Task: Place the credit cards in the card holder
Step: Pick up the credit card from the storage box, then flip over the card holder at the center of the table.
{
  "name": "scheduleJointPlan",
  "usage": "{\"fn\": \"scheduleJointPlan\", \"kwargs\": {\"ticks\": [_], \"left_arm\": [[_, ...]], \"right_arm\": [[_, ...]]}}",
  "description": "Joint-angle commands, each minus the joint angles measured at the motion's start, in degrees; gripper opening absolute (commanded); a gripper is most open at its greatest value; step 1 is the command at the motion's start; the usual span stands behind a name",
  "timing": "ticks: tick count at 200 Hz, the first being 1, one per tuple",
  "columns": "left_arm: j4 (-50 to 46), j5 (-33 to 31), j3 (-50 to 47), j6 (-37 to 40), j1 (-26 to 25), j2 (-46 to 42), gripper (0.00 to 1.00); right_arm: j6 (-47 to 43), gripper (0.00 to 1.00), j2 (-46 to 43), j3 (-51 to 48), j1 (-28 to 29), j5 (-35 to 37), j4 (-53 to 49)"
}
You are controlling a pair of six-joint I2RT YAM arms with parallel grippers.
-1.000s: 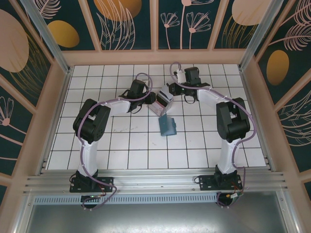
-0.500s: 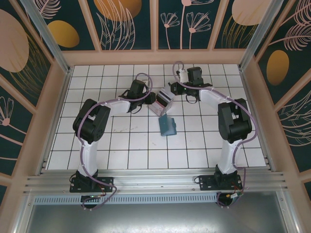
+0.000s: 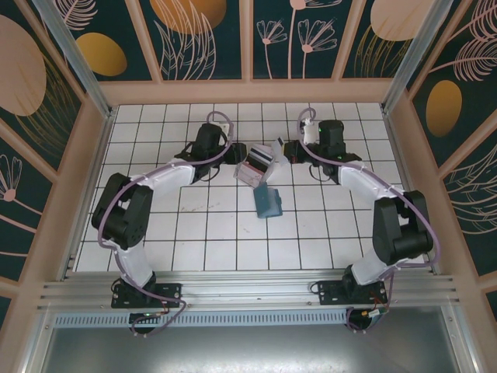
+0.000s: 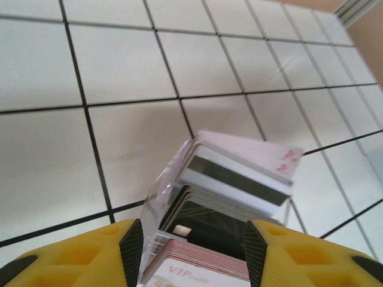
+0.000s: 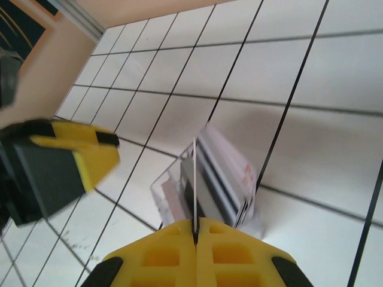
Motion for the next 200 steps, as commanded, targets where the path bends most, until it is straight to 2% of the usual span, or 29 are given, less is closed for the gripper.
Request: {"fn": "scheduleJointPlan", "kwargs": {"ticks": [1, 49, 66, 81, 101, 121, 200], "left_arm": [[-1.4, 2.5, -3.5, -2.1, -0.2, -4.1, 0.52], [-0.3, 1.9, -17.1, -6.8, -0.3, -12.7, 0.5], [1.6, 4.9, -21.5, -10.5, -0.8, -13.3, 0.49], [4.1, 7.0, -24.6, -13.4, -3.6, -12.3, 0.48], [2.1, 5.8, -23.7, -13.4, -9.3, -8.4, 0.47], [4.6, 6.6, -23.7, -15.5, -12.2, -4.1, 0.46], [11.2, 7.0, -25.3, -18.8, -12.7, 0.2, 0.43]], "right_arm": [[3.8, 0.0, -4.2, -6.5, -0.4, -4.9, 3.1], [4.5, 0.0, -9.7, -20.7, -0.4, -3.2, 3.1], [6.1, 0.0, -9.8, -24.6, -0.1, -4.3, 5.6], [7.3, 0.0, -9.7, -27.1, 0.1, -4.7, 7.9], [8.7, 0.0, -9.6, -29.0, 0.2, -4.8, 10.2], [9.6, 0.0, -9.5, -30.3, 0.4, -4.9, 12.1], [9.4, 0.0, -7.3, -29.3, 0.9, -5.0, 12.1]]}}
